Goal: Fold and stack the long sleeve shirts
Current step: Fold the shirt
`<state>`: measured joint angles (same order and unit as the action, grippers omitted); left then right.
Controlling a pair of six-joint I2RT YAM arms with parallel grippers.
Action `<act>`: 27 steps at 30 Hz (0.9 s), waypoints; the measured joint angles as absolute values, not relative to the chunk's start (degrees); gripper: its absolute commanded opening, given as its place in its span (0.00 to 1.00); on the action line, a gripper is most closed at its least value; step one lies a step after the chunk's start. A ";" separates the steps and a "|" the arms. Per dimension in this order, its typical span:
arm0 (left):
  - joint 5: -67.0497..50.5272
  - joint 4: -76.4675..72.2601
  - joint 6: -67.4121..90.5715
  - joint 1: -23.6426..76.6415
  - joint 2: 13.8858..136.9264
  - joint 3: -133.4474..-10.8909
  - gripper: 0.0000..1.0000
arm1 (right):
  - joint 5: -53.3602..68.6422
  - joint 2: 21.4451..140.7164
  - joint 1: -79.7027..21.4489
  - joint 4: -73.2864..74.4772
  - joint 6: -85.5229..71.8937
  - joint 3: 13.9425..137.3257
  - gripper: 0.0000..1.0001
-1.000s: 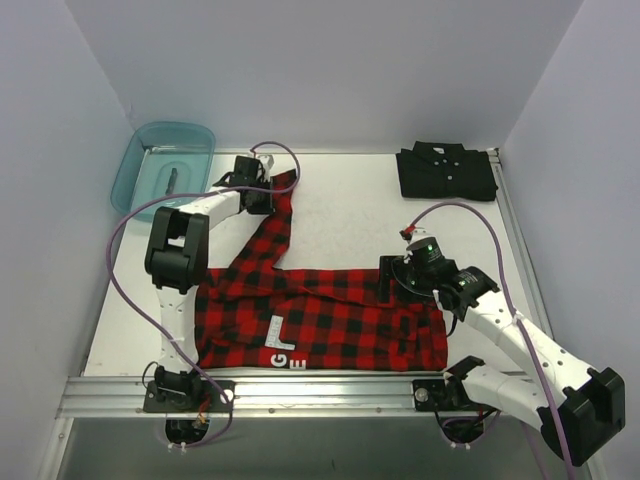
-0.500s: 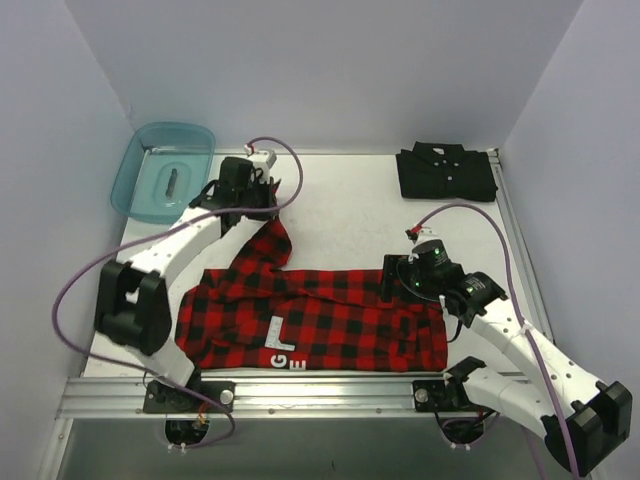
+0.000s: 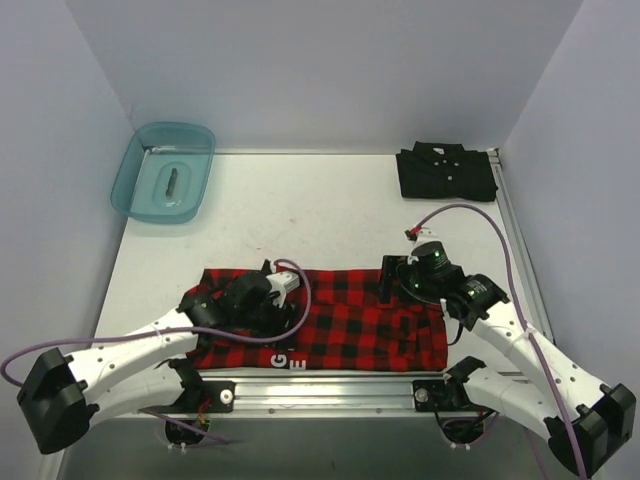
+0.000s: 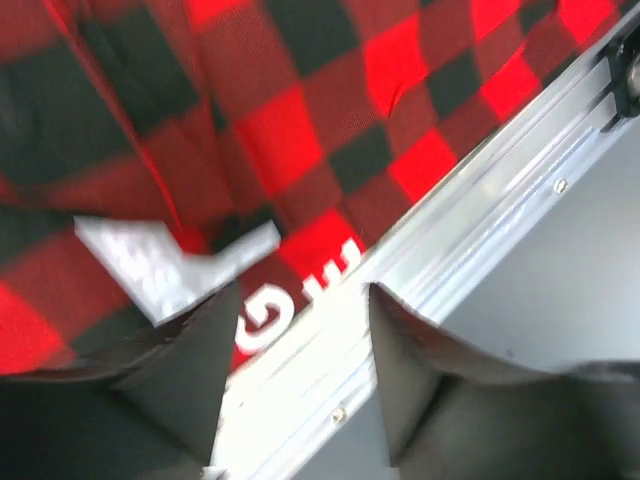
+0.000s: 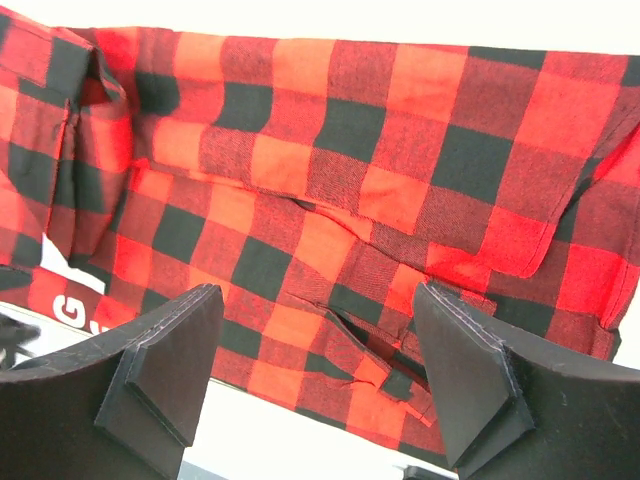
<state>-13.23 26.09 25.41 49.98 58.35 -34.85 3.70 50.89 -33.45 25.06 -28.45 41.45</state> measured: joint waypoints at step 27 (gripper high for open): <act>1.85 35.44 23.09 10.68 62.26 -42.26 0.78 | 2.94 106.28 -48.40 20.08 -34.13 83.11 0.62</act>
<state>1.85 35.44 23.09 10.68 62.26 -42.26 2.94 106.28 -48.40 20.08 -34.13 83.11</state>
